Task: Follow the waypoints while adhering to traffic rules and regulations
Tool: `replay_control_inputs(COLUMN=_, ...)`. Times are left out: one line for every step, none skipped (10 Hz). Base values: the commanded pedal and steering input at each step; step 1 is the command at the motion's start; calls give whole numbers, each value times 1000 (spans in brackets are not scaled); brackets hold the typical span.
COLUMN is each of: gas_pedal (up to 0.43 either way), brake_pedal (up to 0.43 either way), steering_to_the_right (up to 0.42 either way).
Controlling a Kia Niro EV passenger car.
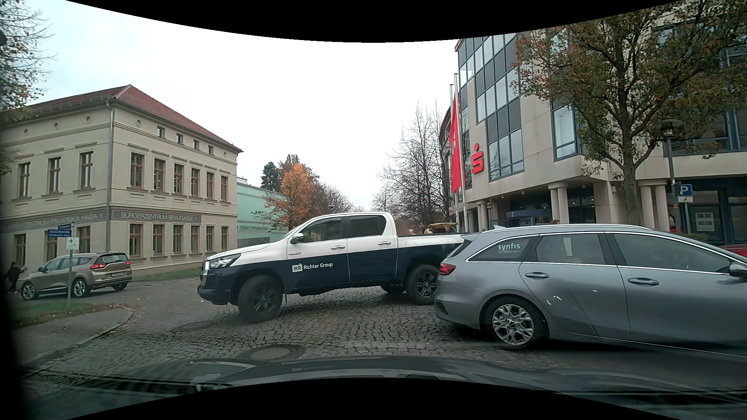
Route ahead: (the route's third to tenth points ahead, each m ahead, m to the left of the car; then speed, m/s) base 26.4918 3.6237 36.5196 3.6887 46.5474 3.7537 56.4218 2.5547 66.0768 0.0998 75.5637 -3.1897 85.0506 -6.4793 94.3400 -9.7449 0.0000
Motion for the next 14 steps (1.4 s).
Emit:
replay_control_inputs(gas_pedal=0, brake_pedal=421, steering_to_the_right=26)
replay_control_inputs(gas_pedal=0, brake_pedal=421, steering_to_the_right=26)
replay_control_inputs(gas_pedal=0, brake_pedal=421, steering_to_the_right=26)
replay_control_inputs(gas_pedal=0, brake_pedal=421, steering_to_the_right=26)
replay_control_inputs(gas_pedal=0, brake_pedal=421, steering_to_the_right=26)
replay_control_inputs(gas_pedal=0, brake_pedal=421, steering_to_the_right=26)
replay_control_inputs(gas_pedal=0, brake_pedal=421, steering_to_the_right=26)
replay_control_inputs(gas_pedal=0, brake_pedal=421, steering_to_the_right=26)
replay_control_inputs(gas_pedal=0, brake_pedal=421, steering_to_the_right=26)
replay_control_inputs(gas_pedal=0, brake_pedal=415, steering_to_the_right=26)
replay_control_inputs(gas_pedal=0, brake_pedal=421, steering_to_the_right=26)
replay_control_inputs(gas_pedal=0, brake_pedal=421, steering_to_the_right=26)
replay_control_inputs(gas_pedal=0, brake_pedal=421, steering_to_the_right=26)
replay_control_inputs(gas_pedal=0, brake_pedal=415, steering_to_the_right=26)
